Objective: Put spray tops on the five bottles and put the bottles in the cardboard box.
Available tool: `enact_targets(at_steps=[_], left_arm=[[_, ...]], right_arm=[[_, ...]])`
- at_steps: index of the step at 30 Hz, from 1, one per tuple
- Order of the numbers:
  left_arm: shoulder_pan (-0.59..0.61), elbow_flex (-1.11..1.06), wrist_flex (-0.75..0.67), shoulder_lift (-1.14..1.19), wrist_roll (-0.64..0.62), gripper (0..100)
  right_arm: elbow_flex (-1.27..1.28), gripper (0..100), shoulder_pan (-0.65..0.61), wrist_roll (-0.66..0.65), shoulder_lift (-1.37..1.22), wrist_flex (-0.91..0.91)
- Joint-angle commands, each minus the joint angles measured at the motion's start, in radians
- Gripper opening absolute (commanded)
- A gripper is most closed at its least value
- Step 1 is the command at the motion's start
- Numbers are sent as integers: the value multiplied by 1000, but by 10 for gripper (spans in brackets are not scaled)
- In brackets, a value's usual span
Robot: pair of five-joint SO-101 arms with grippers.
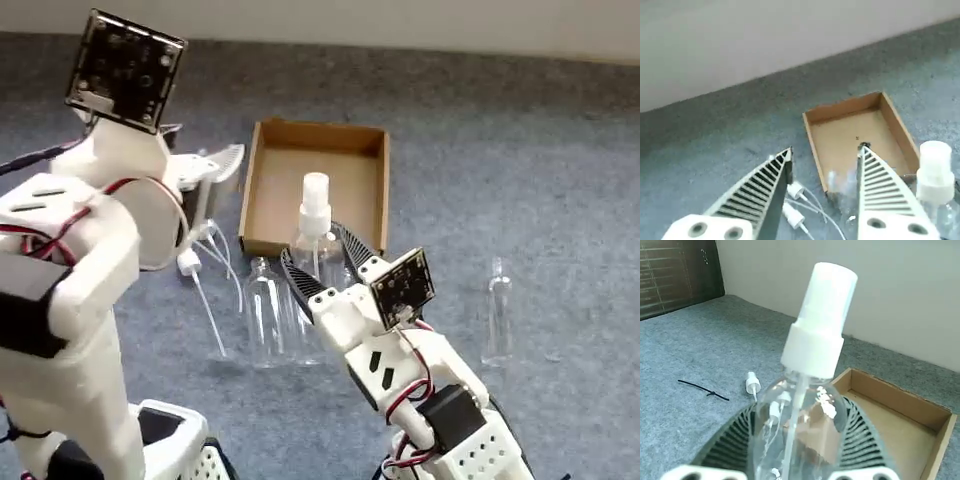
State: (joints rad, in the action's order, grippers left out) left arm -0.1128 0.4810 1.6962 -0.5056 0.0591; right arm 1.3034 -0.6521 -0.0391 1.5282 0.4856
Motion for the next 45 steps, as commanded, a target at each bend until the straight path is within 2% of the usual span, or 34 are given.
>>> enact_targets(at_steps=[1,4,8,13,16,21,24,27,32,45], left_arm=[[79,-104,38,-24,2,199],[143,-271,37,-27,0,199],[182,-509,-14,-27,0,199],[211,-760,-206,-87,0,199],[312,-915,-377,-131,-14,199],[466,-1179,-667,-133,-120,200],[510,-1279,-790,-133,-123,200],[516,-1337,-853,-133,-124,200],[518,-1417,-942,-133,-123,200],[492,-1449,-961,-133,-118,200]], right_arm=[[-21,4,94,-55,-8,-24],[-50,4,194,-158,-12,-58],[-94,4,297,-178,-114,-180],[-228,4,332,-175,-463,-414],[-338,4,328,-172,-707,-584],[-535,4,294,-172,-1082,-837],[-659,4,239,-172,-1294,-877],[-792,4,206,-161,-1475,-901],[-1000,4,209,60,-1672,-908],[-1326,4,189,83,-2075,-918]])
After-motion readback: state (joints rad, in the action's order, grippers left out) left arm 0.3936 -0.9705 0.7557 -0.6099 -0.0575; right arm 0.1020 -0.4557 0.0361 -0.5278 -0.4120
